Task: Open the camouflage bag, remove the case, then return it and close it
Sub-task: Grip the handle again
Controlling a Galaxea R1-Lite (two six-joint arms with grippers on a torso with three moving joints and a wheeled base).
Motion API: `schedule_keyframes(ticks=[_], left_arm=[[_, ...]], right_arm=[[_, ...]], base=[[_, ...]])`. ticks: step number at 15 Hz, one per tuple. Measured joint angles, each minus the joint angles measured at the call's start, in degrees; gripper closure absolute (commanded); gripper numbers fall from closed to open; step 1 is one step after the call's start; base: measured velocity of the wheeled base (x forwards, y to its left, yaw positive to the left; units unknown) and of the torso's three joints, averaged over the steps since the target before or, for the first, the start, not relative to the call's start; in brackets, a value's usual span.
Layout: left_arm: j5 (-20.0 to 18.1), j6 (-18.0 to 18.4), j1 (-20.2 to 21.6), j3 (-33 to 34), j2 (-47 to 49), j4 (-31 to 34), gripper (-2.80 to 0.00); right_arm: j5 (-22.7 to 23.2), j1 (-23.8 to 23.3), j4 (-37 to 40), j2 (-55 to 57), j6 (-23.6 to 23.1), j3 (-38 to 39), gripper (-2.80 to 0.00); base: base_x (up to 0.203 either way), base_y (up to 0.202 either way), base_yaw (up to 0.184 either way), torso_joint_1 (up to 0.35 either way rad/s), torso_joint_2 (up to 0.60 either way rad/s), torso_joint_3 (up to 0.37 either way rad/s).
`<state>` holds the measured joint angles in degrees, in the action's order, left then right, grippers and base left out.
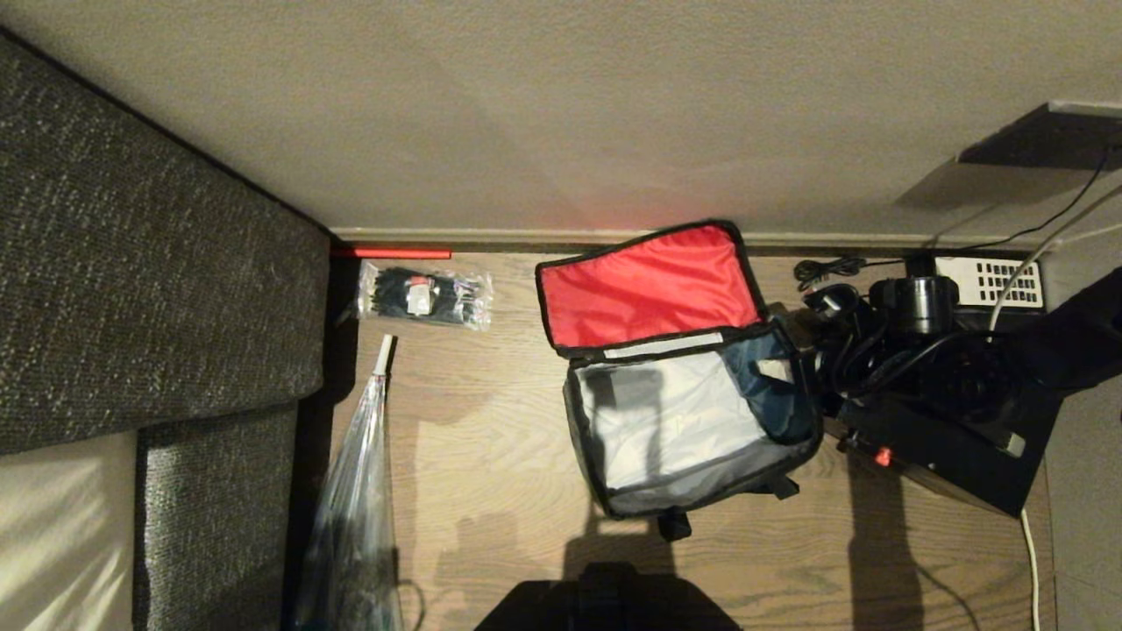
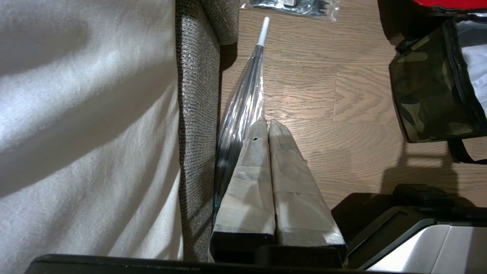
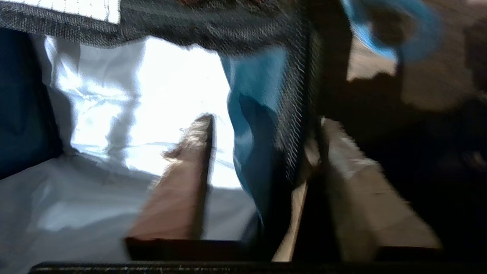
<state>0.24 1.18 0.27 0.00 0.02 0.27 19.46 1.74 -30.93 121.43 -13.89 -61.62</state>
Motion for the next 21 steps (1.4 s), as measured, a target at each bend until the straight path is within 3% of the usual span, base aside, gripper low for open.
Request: schedule_keyframes(ticks=[4,6,9,13,16,21], left_arm=[[0.0,0.0,0.0,0.0,0.0,0.0,0.00],[0.0,0.0,0.1,0.0,0.0,0.0,0.00],[0.0,0.0,0.0,0.0,0.0,0.0,0.00],[0.0,0.0,0.0,0.0,0.0,0.0,0.00],[0.0,0.0,0.0,0.0,0.0,0.0,0.00],[0.0,0.0,0.1,0.0,0.0,0.0,0.00]], right_arm=[[-0.9,0.2,1.1,-0.7,-0.6,-0.3,0.00],[-3.8,0.9,3.5,-3.6,-3.5,2.6,0.00],[-11.8,4.2,6.5,-9.1,-10.1,7.4,0.00],[-24.3,10.2,1.8,-13.4,-16.0,9.7,0.00],[-25.3,12.7,-1.0,-12.5,-14.9,9.6,0.00],[-31.1,15.9,-1.5,-5.1,-6.4,2.9,0.00]], base=[[0.000,0.000,0.000,0.000,0.00,0.000],[0.000,0.000,0.000,0.000,0.00,0.000],[0.000,0.000,0.000,0.000,0.00,0.000],[0.000,0.000,0.000,0.000,0.00,0.000],[0.000,0.000,0.000,0.000,0.00,0.000],[0.000,0.000,0.000,0.000,0.00,0.000]])
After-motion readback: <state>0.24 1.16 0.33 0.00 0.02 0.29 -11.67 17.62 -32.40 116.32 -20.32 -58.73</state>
